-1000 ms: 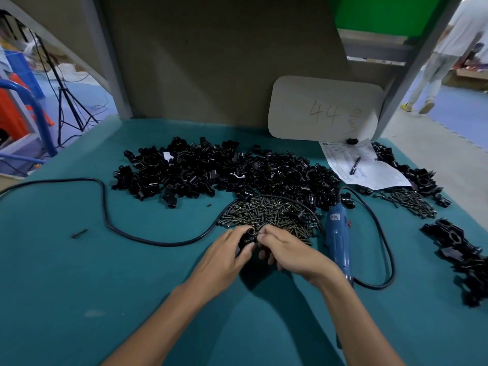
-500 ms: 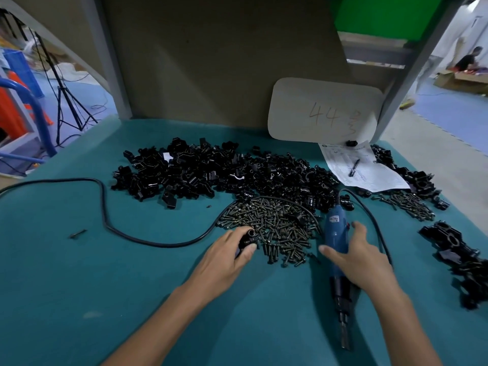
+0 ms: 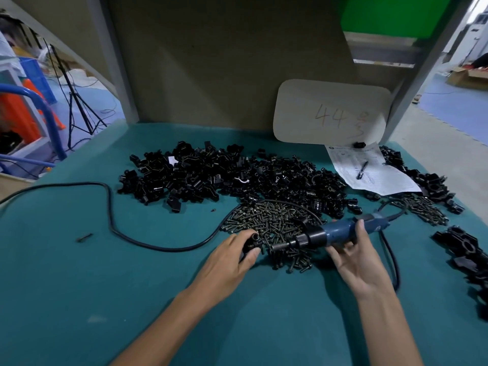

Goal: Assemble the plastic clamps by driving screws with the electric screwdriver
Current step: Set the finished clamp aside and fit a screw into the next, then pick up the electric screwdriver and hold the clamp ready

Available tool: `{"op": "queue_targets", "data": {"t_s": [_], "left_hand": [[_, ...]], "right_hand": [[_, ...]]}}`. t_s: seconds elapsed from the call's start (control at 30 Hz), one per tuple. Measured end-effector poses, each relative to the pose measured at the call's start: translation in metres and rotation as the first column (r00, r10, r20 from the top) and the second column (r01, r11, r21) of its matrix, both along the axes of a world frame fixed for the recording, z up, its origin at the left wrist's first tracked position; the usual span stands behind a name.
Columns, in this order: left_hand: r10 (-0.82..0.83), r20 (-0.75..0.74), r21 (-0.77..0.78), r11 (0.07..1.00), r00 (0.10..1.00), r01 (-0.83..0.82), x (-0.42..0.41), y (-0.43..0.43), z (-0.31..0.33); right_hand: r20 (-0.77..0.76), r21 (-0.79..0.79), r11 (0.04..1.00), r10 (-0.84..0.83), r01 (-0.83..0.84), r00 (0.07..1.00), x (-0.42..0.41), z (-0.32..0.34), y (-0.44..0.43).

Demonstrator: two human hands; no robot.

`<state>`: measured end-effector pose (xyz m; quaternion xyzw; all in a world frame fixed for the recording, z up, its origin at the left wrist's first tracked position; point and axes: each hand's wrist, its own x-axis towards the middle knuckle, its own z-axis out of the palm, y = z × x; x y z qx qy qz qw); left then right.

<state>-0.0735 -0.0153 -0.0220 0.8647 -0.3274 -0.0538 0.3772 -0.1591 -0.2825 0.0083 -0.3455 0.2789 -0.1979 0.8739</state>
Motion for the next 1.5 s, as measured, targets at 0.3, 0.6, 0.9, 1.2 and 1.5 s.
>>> {"op": "queue_targets", "data": {"t_s": [0.3,0.6,0.9,1.2,1.5], "left_hand": [[-0.034,0.085,0.045,0.999,0.996,0.030,0.000,-0.002,0.000],[-0.038,0.142,0.111,0.994,0.989,0.023,-0.001,-0.003,0.003],[-0.060,0.183,0.152,0.988,0.981,0.032,-0.002,-0.002,0.001],[-0.075,0.141,0.114,0.992,0.987,0.059,-0.001,0.002,0.000],[-0.080,0.220,0.164,0.985,0.972,0.044,-0.006,0.001,0.001]], "right_hand": [[0.041,0.052,0.997,-0.054,0.052,0.998,0.007,-0.012,-0.002],[0.081,0.009,1.000,-0.007,0.006,0.997,0.006,-0.012,0.001],[0.118,0.032,0.999,0.020,-0.023,0.993,0.003,-0.006,0.007],[0.165,0.104,0.988,0.096,-0.114,0.982,0.001,-0.003,0.010],[0.005,-0.043,0.990,0.136,-0.136,0.991,0.007,-0.009,0.013]]}}
